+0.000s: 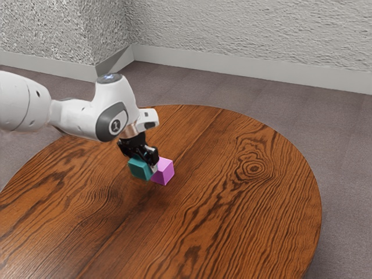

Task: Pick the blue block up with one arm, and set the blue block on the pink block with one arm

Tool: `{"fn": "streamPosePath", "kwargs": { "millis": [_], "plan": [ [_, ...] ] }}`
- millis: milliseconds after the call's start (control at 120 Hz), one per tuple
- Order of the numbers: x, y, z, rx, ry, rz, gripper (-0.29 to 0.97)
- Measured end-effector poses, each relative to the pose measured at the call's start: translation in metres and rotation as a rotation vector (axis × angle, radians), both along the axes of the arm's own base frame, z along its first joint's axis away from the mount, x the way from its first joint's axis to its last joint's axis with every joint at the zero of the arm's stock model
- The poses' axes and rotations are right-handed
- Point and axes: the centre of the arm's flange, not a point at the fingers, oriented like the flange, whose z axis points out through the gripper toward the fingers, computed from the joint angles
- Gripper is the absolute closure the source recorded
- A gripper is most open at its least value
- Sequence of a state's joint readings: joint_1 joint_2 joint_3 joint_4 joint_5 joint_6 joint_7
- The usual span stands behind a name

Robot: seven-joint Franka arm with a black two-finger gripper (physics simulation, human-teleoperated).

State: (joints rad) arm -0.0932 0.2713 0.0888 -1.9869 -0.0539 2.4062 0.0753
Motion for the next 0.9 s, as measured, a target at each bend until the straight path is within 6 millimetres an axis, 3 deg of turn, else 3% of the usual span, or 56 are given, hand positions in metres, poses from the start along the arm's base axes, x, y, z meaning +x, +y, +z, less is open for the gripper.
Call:
{"fn": "streamPosePath", "kwargs": {
  "millis": [175, 358, 600, 900],
  "plan": [
    [0.030, -0.002, -0.002, 0.014, 0.003, -0.010, 0.32],
    [0.045, -0.009, -0.010, 0.012, 0.016, -0.021, 0.32],
    [0.058, -0.007, -0.009, 0.011, 0.008, -0.021, 0.28],
    [0.069, -0.011, -0.012, -0.002, 0.002, -0.022, 0.33]
  ]
}}
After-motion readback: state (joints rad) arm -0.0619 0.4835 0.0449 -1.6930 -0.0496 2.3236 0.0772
